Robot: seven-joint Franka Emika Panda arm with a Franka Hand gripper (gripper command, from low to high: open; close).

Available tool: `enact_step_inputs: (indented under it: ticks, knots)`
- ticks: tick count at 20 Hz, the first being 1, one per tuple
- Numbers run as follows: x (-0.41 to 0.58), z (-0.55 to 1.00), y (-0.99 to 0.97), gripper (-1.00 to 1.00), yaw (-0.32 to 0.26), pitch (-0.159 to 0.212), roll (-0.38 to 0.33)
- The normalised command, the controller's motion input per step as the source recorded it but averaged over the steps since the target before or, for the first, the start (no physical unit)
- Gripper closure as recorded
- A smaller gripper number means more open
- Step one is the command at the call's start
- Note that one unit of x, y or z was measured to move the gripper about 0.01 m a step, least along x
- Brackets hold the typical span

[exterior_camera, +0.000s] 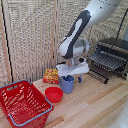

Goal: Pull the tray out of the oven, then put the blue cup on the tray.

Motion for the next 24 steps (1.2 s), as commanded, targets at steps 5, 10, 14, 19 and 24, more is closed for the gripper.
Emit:
enact_step_inputs:
  ticks: [5, 10, 14, 19, 24]
  knots:
    - [0.26, 0.15, 0.32, 1.0, -0.032, -0.092, -0.035]
    - [0.047, 0.05, 0.03, 1.0, -0.03, 0.0, 0.002]
    - [0.045, 0.11, -0.03, 1.0, -0.017, -0.012, 0.008]
    - [0.317, 0.89, -0.03, 1.0, -0.111, 0.068, 0.004]
    - [0.422, 1.0, -0.03, 1.0, -0.16, 0.058, -0.013]
